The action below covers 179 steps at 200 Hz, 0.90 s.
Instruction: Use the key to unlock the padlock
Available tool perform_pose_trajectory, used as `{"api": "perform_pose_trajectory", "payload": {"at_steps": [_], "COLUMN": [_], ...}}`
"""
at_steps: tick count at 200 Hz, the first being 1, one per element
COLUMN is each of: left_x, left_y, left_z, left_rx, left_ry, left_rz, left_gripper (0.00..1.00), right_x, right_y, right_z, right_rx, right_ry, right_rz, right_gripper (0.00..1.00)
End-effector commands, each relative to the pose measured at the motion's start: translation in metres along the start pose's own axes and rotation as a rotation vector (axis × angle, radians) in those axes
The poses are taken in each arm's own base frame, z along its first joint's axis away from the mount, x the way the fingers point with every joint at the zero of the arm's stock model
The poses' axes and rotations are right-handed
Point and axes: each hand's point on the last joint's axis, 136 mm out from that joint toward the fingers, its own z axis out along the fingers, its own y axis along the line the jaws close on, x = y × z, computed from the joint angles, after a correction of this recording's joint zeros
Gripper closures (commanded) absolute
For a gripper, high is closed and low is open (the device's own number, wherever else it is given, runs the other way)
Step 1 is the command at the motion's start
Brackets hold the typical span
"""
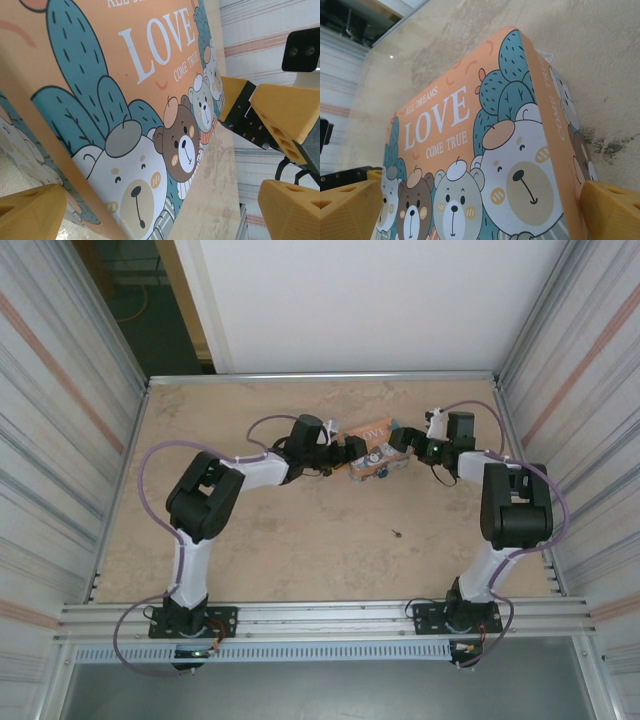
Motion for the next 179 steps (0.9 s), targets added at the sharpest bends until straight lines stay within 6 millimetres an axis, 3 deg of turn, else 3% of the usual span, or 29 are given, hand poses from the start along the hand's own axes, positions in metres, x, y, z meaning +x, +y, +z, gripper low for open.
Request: {"api": "perform_pose_trajectory", "payload": {"at_steps": [1, 41, 94, 179], "left_x": [-0.002, -0.004, 0.004, 0.01], "left_y": [-0.022, -0.026, -0.01, 0.013], "left_z": [-0.008, -0.029, -0.066, -0.11], "left_rx": [0.039, 0.035, -0.021, -0.088], "left_ry": [-0.003, -0.026, -0.066, -0.125], "left_rz": [0.047, 0.057, 0.04, 0.037], "left_gripper": [0.01, 0.01, 0.01, 0.01], "right_x": [0.024, 0.054, 0.101, 0.161], "right_y": [0.037, 0.067, 0.108, 0.147], "right_z": [-0.003, -0.007, -0.008, -0.005], "right_rx": [-0.088, -0.1, -0.091, -0.056], "right_ry": [0.067, 0.096, 0.146, 0.15], "right_rz": [-0.046, -0.098, -0.173, -0.21], "right_gripper": [0.01, 0.01, 0.01, 0.01]}}
